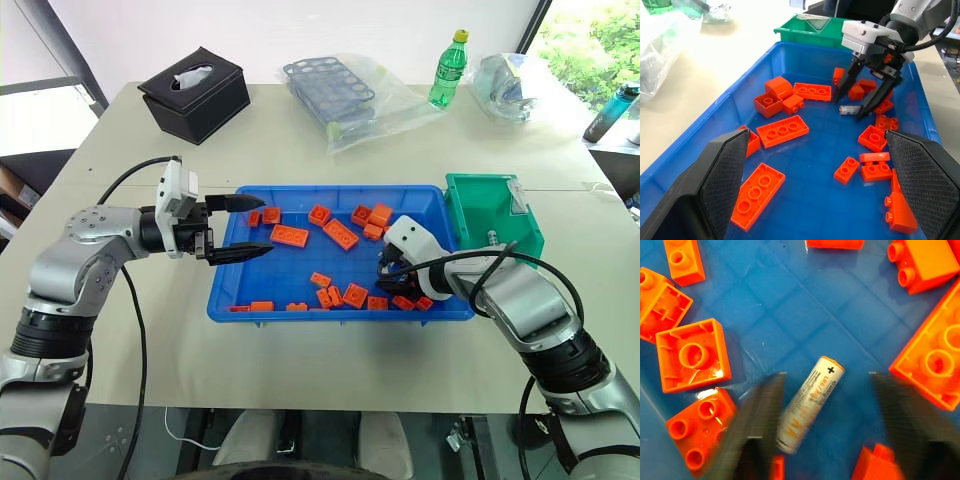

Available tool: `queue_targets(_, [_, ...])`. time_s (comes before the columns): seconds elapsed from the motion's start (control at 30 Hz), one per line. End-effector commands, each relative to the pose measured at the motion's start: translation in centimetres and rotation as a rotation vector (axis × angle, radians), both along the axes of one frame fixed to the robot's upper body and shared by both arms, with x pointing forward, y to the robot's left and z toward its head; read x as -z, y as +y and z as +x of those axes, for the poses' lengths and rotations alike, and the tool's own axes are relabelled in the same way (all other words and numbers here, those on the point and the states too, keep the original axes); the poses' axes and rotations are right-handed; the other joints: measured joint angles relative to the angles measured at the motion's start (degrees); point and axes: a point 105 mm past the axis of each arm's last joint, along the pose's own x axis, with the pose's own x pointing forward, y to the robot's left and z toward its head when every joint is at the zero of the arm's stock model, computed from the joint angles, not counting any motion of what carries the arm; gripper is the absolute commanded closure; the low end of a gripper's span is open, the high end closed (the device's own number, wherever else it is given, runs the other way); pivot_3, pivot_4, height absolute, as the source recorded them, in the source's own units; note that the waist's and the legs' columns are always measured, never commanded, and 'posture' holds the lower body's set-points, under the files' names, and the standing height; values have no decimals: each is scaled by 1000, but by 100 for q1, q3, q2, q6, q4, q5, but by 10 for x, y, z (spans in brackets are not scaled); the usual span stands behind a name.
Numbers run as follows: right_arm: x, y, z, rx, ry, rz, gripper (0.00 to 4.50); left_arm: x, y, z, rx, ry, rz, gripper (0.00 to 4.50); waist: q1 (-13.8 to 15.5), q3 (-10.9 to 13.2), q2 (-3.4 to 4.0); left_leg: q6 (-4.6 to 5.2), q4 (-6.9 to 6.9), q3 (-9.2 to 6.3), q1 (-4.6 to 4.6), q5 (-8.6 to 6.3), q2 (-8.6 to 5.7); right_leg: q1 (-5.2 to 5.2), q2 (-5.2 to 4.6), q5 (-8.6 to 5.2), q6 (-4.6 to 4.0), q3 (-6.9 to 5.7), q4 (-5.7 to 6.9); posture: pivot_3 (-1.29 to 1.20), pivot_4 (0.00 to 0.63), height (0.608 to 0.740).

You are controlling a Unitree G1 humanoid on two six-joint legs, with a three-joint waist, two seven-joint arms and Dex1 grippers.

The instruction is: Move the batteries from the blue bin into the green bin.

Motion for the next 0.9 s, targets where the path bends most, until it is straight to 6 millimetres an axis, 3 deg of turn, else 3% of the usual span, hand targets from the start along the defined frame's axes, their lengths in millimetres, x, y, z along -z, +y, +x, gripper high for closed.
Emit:
queue_targets(0.03, [-5, 3, 1, -20, -18, 6, 3918, -16, 3, 2, -6, -65, -18, 0, -3, 0, 0, 0, 0, 0, 0, 0, 0, 0, 0, 0, 0, 0, 0, 0, 150, 730])
queue_targets(0.07, [-5, 4, 0, -23, -19, 6, 4410, -16, 3, 2, -8, -65, -18, 0, -5, 0, 0, 0, 0, 0, 0, 0, 0, 0, 0, 0, 0, 0, 0, 0, 150, 730])
queue_targets(0.27, [-18, 10, 6, -6, -59, 67, 4453, -16, 3, 3, -8, -62, -15, 0, -7, 0, 0, -2, 0, 0, 0, 1, 0, -1, 0, 0, 0, 0, 0, 0, 150, 730])
queue_targets(0.43, [-76, 8, 29, 91, -234, 291, 4453, -14, 3, 1, -2, -56, -14, 0, -13, 0, 0, -21, 0, 0, 0, 12, 0, -4, 1, 0, 0, 0, 3, 0, 150, 730])
queue_targets(0.53, [-113, -23, 46, 239, -364, 369, 4453, -13, 5, 1, 0, -54, -11, 0, 3, 2, -1, -21, 0, 1, 0, 12, 0, -4, 0, 0, 0, 0, 3, 0, 150, 730])
queue_targets(0.63, [-130, -67, 54, 377, -466, 297, 4453, -14, 6, 1, 0, -53, -9, 0, 65, 1, -3, -21, 0, -2, 0, 12, -5, 0, -4, 0, 0, -3, 4, 0, 150, 730])
queue_targets(0.77, [-130, -113, 53, 501, -502, 194, 4453, -16, 8, 3, -1, -54, -6, 0, 94, 1, -3, -11, -1, 2, -1, 6, -9, 0, -7, 0, 0, -2, 0, 0, 150, 730])
queue_targets(0.9, [-122, -125, 51, 533, -499, 164, 4453, -18, 9, 4, -1, -55, -7, 0, 44, 2, -3, -11, -2, 5, -1, 6, -5, -2, -4, 0, 0, -1, 1, 0, 150, 730])
